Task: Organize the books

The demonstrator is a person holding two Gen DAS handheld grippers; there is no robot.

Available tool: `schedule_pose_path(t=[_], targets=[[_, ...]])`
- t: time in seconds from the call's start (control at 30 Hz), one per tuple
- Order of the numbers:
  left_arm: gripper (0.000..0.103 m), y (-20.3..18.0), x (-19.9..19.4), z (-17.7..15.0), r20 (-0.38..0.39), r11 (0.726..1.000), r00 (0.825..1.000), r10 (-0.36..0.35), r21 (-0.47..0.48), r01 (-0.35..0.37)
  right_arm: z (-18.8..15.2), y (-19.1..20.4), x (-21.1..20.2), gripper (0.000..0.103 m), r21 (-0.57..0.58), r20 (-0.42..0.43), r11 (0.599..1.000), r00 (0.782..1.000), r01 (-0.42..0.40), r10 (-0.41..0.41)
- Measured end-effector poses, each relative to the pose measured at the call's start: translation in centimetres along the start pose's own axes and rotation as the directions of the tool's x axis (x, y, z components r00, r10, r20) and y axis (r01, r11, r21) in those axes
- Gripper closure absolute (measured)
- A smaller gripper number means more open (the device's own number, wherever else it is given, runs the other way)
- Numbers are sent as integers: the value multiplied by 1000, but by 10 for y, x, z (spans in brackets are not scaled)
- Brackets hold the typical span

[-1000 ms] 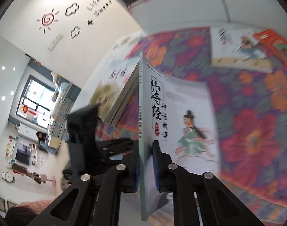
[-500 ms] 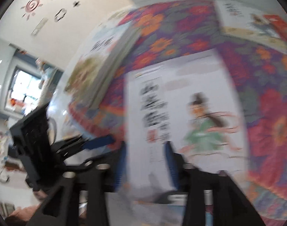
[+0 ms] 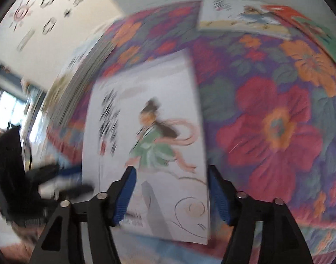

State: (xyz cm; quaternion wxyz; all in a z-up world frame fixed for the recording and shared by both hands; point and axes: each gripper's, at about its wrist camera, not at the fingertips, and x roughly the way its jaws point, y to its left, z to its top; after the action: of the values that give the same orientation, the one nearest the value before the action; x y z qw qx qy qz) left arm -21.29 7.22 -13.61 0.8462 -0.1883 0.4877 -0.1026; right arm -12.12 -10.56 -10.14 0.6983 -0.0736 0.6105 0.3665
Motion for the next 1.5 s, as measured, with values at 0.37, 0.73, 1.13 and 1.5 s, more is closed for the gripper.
schedule_pose_path(t=[0.37,0.73,1.13,1.5], targets=[[61,9,2,6,-20,998,998,-57,-5,57,5,-61,9,35,157,26,876,889,-455,457],[61,4,6,13,-22,999,999,-38,35,38,5,-83,4,65,202,12,838,857,-506,515],[78,34,13,26,2,983,992,-128,-130,127,-3,-95,4,93,189,52,850,869,-492,492],[75,5,13,27,23,999,998,51,-8,-51,-10,-49,-15,85,42,115,961,957,-274,267]])
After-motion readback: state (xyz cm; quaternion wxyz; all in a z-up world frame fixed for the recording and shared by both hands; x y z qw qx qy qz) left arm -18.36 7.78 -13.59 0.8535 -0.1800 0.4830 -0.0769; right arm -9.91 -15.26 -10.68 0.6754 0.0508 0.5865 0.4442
